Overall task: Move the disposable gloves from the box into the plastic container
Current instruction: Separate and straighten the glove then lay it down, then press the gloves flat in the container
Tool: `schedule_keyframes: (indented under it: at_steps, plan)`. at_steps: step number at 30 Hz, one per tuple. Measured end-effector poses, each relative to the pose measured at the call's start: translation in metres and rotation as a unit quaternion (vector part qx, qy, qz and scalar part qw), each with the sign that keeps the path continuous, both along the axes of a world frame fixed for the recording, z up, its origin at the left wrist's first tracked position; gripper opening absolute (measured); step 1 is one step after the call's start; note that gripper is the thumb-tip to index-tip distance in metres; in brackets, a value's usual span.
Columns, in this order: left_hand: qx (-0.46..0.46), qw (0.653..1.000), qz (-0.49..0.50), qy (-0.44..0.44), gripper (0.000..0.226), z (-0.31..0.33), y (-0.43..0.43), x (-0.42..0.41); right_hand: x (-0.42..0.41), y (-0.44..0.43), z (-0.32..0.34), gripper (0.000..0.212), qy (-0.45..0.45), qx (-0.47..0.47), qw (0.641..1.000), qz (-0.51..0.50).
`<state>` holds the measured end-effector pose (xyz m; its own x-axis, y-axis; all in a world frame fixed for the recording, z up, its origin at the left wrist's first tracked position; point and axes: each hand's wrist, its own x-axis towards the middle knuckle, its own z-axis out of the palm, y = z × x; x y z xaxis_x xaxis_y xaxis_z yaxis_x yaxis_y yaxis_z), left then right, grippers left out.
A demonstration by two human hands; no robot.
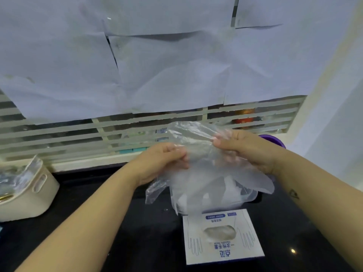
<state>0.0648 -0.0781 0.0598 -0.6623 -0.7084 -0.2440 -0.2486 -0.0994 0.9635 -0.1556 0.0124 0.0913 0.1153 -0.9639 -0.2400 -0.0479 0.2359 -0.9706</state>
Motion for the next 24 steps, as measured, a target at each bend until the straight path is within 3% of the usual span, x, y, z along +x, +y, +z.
schedule_keyframes:
  at_steps: [2,4,6,9,12,14,16,18,24]
  plan:
    - [-0.052,0.998,0.041,-0.016,0.016,0.002,-0.01,0.0,-0.003,-0.001,-0.007,0.017,-0.02,-0.006,1.0,-0.017]
    - [-0.127,0.988,0.07,-0.057,0.016,0.009,-0.019,0.005,-0.011,0.0,-0.018,0.023,-0.046,0.002,0.998,-0.045]
    - [-0.185,0.975,0.079,-0.093,0.019,0.018,-0.025,0.009,-0.022,0.0,-0.027,0.035,-0.016,0.02,0.998,-0.065]
    - [-0.23,0.964,-0.005,-0.132,0.017,0.033,-0.028,0.006,-0.03,-0.004,-0.022,0.078,0.105,-0.019,0.992,-0.072]
    - [-0.27,0.942,-0.114,-0.164,0.018,0.044,-0.029,-0.013,-0.02,-0.021,0.003,0.095,0.198,-0.083,0.976,-0.039]
    - [-0.284,0.931,-0.154,-0.171,0.014,0.047,-0.028,-0.023,-0.005,-0.029,0.013,0.086,0.275,-0.077,0.957,0.041]
    - [-0.287,0.927,-0.166,-0.174,0.013,0.048,-0.028,-0.026,0.003,-0.034,0.01,0.047,0.319,-0.079,0.941,0.086]
    - [-0.287,0.933,-0.142,-0.166,0.012,0.047,-0.032,-0.02,0.004,-0.028,0.009,0.016,0.292,-0.083,0.951,0.058]
    - [-0.24,0.955,-0.021,-0.175,0.02,0.035,-0.05,0.019,-0.02,-0.008,-0.004,0.028,0.29,-0.053,0.955,0.017]
